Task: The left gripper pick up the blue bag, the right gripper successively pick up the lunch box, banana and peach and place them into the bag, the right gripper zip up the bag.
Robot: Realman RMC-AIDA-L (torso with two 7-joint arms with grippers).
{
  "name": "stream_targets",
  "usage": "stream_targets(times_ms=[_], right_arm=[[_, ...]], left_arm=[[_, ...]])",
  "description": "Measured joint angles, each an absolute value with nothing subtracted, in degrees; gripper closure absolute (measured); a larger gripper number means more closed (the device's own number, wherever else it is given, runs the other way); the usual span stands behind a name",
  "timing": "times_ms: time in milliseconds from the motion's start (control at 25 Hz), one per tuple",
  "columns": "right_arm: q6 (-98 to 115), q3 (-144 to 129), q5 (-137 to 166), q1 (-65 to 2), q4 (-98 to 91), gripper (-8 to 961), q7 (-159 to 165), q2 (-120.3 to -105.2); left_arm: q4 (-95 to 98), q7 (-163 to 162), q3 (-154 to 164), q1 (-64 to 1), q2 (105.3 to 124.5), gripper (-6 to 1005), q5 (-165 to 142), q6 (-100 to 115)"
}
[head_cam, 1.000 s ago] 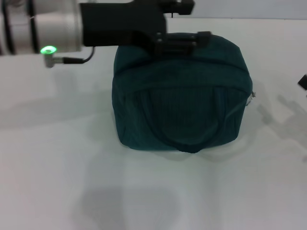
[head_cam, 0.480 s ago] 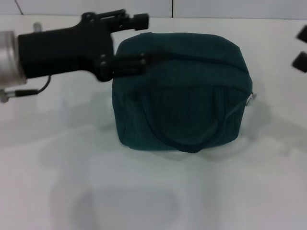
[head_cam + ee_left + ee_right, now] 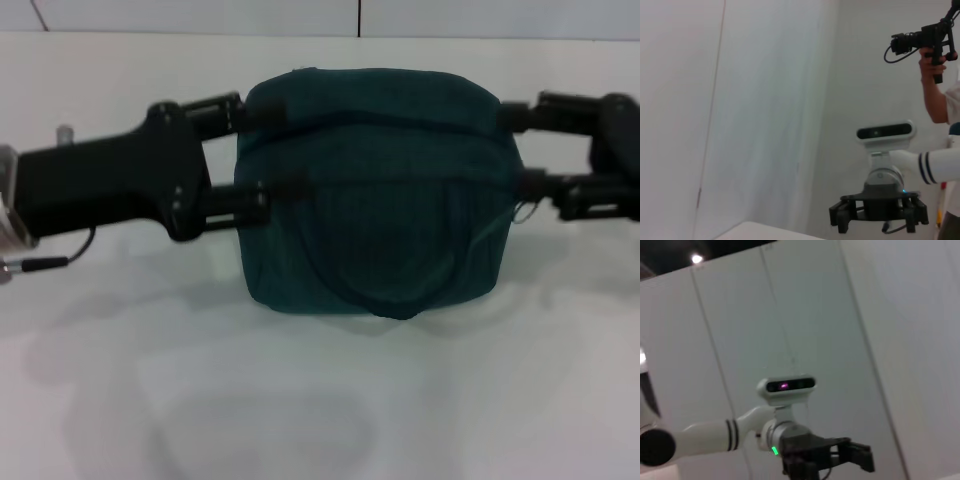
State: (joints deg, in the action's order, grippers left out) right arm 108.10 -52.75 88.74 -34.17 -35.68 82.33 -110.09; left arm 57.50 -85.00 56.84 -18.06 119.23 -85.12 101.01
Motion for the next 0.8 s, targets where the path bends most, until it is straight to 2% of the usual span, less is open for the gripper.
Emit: stream_targets(times_ms=[200,320,800], right_arm=[[108.7,-53.1,91.5,-34.5,-37.4,160,82.2,-111.81],[108.7,-53.8,91.8,-34.0,-38.5,160,81.9,-112.28],[108.4,-54.2,91.9,-33.6,-38.6,160,81.3,-112.62]], left_arm=[[53.6,-81.9,57.0,-18.0,119.31,266,-85.2,102.0],[51.4,-79.8,57.0,-17.8,119.34,266,-85.2,102.1],[48.7,-77.0,56.6,-18.8,119.36,266,-85.2,101.7]])
